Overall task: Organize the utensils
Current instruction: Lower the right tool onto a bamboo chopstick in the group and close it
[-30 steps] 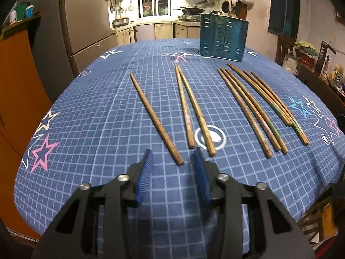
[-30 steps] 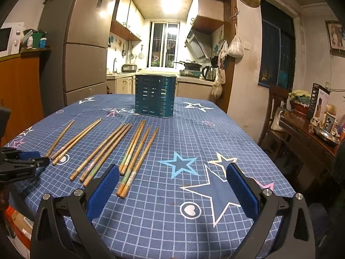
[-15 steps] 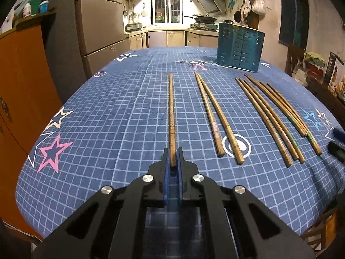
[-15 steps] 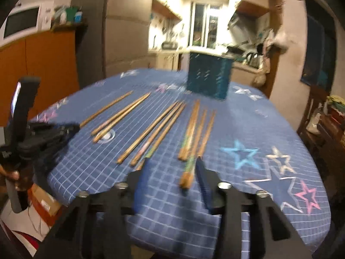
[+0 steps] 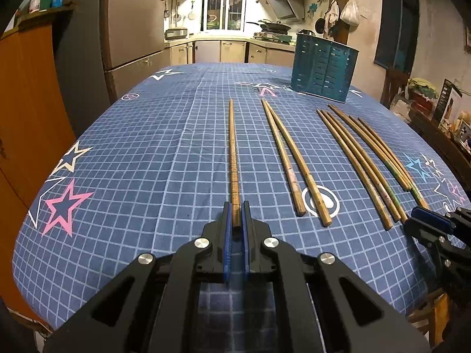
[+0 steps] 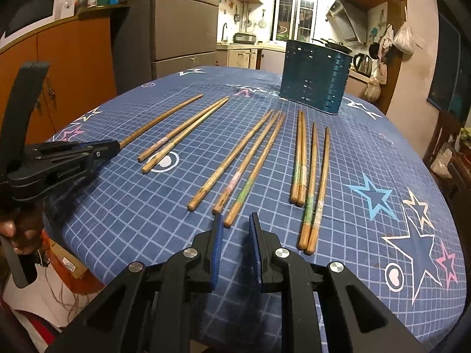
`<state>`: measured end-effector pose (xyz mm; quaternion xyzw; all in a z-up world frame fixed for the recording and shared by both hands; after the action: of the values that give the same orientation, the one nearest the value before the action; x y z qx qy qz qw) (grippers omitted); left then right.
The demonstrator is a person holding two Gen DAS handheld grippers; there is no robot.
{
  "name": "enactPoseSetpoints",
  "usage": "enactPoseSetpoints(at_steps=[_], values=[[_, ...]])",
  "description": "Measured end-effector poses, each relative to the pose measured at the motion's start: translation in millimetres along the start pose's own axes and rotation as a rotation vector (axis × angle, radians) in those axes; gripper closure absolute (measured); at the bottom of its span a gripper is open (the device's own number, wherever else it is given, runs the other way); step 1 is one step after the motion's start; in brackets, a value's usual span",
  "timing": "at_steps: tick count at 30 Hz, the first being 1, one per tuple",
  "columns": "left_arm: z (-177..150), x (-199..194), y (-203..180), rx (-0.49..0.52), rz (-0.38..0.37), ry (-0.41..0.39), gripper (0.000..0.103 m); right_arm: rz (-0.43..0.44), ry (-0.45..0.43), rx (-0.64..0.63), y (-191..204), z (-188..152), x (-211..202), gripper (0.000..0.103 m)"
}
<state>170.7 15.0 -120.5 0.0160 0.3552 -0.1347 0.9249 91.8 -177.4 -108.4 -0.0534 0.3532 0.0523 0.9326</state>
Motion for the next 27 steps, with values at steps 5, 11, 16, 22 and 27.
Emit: enactPoseSetpoints(at_steps=[5, 11, 16, 22, 27], values=[[1.4, 1.7, 1.2, 0.001, -0.002, -0.003, 0.098, -0.022, -0.005, 0.005, -2.7, 4.2, 5.4, 0.083], [4.0, 5.1, 0.2, 0.013, -0.002, -0.010, 0.098, -0.005, -0.018, 0.058, -7.8, 7.2, 12.0, 0.083], [3.0, 5.7, -2.4, 0.024, 0.007, -0.029, 0.098, 0.021, -0.033, 0.093, -12.9, 3.8, 9.9, 0.084], [-0.9, 2.1, -1.8, 0.007, -0.002, -0.034, 0.098, 0.019, -0.045, 0.098, -11.2, 2.7, 4.8, 0.094], [2.2, -16.8, 4.4, -0.023, 0.004, -0.073, 0.098, 0.008, -0.128, 0.097, -20.0, 13.5, -17.3, 0.094]])
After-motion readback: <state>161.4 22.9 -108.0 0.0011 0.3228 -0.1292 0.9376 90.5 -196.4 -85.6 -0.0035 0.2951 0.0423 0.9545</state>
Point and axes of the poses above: each gripper's, at about its wrist camera, not at the fingertips, and x roughly the way its jaws point, y to its left, z to its top, the point moved 10 cm from there along x, roughly the way its jaws point, and after that the axes turned 1 degree about -x, right-handed, at the moved point
